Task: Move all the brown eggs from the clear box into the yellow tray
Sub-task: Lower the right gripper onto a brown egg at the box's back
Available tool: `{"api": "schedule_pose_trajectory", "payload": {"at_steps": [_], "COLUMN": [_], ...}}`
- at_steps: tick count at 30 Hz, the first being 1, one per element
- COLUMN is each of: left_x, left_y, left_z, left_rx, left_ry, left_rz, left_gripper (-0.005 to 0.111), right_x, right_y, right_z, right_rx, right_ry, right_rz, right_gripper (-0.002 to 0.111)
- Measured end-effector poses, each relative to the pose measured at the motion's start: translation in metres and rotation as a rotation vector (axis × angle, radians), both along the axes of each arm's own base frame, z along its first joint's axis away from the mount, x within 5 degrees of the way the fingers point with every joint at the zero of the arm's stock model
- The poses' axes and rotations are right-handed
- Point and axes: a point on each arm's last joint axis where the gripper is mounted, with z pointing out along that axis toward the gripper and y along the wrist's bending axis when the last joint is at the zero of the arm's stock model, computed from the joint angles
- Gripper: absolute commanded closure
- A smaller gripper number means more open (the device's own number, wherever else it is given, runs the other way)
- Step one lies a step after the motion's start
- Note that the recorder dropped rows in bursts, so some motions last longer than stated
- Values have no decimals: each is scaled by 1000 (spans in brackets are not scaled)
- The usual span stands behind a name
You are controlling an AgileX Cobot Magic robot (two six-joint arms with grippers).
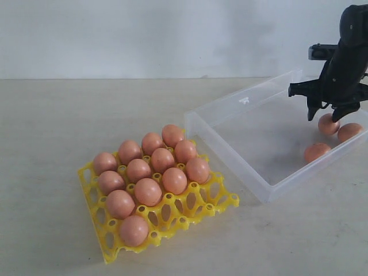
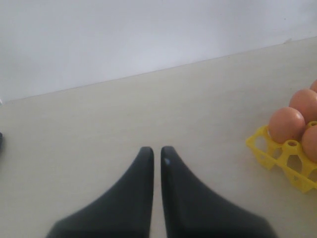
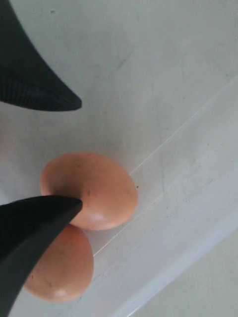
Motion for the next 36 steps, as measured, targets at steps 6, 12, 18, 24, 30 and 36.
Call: {"api": "schedule_pose_trajectory", "payload": {"at_steps": [6,12,18,24,30,36], "left_x": [0,0,0,0,0,0], "left_y": [0,0,0,0,0,0], "left_z": [0,0,0,0,0,0], "left_rx": [0,0,0,0,0,0], "left_ry": [0,0,0,0,0,0], "left_rz": [0,0,0,0,0,0], "left_gripper": [103,103,103,103,103,103], "right_x": [4,6,5,8,14,9], "right_y": [-1,-5,-6,-6,-7,-7], "right_z": [-2,-6,-6,-5,-2,-4], "right_rx": [4,-2,4,15,31,31], "right_ry": [-43,-64,-59,-105,-189,-137], "right_rz": [-61,-181,-232,-263,-318,-366], "right_gripper": [62,62,62,62,62,62]}}
